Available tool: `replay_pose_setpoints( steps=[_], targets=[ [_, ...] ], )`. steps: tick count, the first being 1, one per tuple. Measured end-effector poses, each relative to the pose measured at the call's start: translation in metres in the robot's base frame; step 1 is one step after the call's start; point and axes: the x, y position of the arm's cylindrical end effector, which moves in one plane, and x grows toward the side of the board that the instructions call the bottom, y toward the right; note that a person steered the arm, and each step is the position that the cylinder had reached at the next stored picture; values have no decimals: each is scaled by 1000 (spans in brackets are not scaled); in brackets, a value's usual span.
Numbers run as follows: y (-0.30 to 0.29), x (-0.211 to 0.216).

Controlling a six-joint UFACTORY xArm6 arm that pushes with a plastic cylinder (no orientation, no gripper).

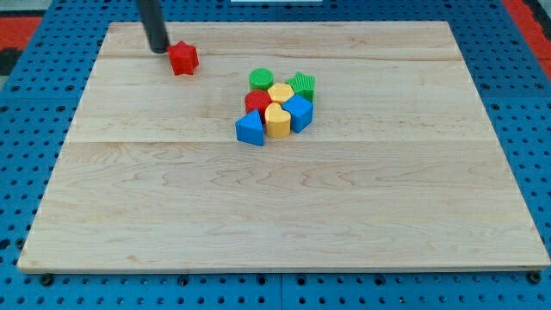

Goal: Move the red star into the group of blocks

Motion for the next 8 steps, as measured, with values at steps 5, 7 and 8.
replay_pose_setpoints(
  steps=[5, 7, 8],
  targets=[
    [55, 69],
    [20, 74],
    [-8, 85]
  ],
)
